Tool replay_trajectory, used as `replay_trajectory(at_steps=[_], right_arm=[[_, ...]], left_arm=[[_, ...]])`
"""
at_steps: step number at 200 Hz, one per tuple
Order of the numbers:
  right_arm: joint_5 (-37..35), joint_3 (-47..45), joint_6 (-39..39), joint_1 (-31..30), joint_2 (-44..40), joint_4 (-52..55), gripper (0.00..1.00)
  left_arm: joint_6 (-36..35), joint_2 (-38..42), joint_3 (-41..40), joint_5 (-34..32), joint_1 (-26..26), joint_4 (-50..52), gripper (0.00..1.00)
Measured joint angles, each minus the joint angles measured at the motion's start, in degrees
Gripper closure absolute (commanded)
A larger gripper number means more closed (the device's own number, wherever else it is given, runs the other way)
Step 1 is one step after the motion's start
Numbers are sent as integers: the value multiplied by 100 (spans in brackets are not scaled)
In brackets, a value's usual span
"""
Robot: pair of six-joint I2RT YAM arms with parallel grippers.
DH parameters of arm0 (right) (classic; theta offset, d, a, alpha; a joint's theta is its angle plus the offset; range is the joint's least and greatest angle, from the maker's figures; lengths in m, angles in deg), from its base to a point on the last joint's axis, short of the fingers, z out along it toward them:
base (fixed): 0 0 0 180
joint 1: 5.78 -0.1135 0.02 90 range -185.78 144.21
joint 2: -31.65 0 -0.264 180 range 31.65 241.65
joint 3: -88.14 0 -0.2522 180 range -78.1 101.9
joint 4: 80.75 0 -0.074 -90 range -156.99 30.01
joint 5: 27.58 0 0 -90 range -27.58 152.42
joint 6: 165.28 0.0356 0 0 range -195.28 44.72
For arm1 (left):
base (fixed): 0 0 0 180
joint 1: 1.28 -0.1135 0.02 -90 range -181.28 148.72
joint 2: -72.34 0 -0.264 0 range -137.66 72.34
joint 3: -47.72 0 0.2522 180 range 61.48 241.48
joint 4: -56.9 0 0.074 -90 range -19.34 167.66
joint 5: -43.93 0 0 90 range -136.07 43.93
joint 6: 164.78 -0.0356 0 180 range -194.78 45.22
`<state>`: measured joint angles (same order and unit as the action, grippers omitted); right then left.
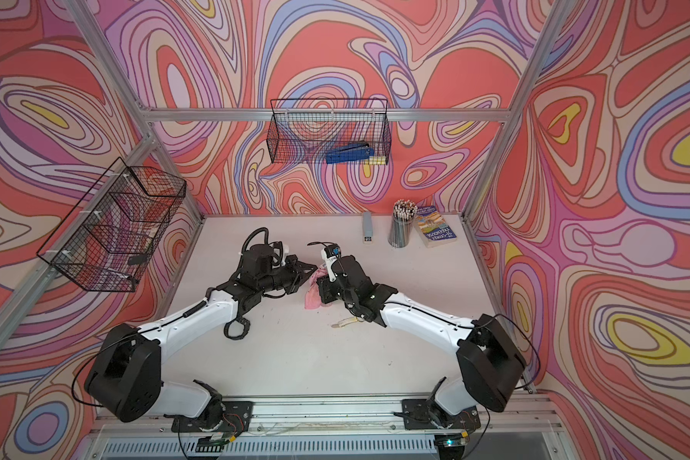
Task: Wipe the watch dial
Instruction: Wipe the dirt from the watch dial.
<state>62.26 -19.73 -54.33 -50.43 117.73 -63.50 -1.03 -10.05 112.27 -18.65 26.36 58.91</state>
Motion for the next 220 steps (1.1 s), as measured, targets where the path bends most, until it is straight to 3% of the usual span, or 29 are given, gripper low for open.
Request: replay_trajectory(at_steps=[66,112,180,220], right_arm=[[382,4,188,212,103,-52,100],[393,-337,271,608,66,214,100],[527,-953,175,590,-1034,197,100],[612,-713,-68,476,-977,72,100]], left_arm=[[-2,-37,22,31,-63,39,100],[-2,-28,101,437,-57,-11,100],[4,-28,101,619,-57,-92,100],[76,-28,101,621,-57,-214,100]])
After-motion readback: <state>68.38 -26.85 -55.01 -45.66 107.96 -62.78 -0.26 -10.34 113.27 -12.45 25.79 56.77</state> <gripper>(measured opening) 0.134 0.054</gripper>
